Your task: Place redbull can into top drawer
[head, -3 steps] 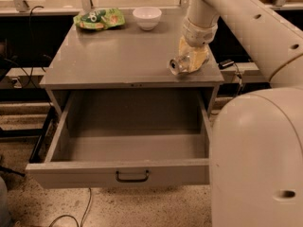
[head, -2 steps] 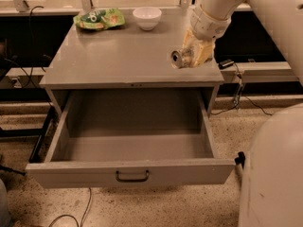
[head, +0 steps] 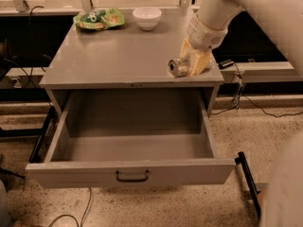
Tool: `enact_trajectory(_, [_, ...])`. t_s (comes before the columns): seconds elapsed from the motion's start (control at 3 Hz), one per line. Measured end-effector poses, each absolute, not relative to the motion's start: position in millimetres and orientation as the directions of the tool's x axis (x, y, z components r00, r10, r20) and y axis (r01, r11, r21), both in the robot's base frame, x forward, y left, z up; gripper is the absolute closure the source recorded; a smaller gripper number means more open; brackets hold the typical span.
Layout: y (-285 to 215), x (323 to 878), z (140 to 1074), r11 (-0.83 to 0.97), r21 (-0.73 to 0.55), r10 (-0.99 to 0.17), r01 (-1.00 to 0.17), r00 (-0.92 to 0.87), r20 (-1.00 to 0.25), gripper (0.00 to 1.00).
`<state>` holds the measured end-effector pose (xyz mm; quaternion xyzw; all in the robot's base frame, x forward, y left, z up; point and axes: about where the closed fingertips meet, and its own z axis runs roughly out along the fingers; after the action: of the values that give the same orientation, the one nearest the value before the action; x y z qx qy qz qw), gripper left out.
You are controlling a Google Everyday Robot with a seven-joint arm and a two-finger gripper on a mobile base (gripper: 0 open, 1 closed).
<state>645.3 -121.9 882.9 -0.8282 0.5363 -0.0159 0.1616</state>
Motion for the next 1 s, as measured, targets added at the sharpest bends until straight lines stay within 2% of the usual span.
enact_trajectory(0.33, [-92, 601, 879, -0.307, -0.255, -0.917, -0.917, 0.356, -0.177, 1.00])
enact_trajectory(0.67, [-43, 558, 841, -0.267, -0.172, -0.919, -0.948, 0.304, -0.250, 1.00])
enact_trajectory(1.0, [-42, 545, 818, -0.273, -0.117, -0.925, -0.955, 0.294, -0.240, 1.00])
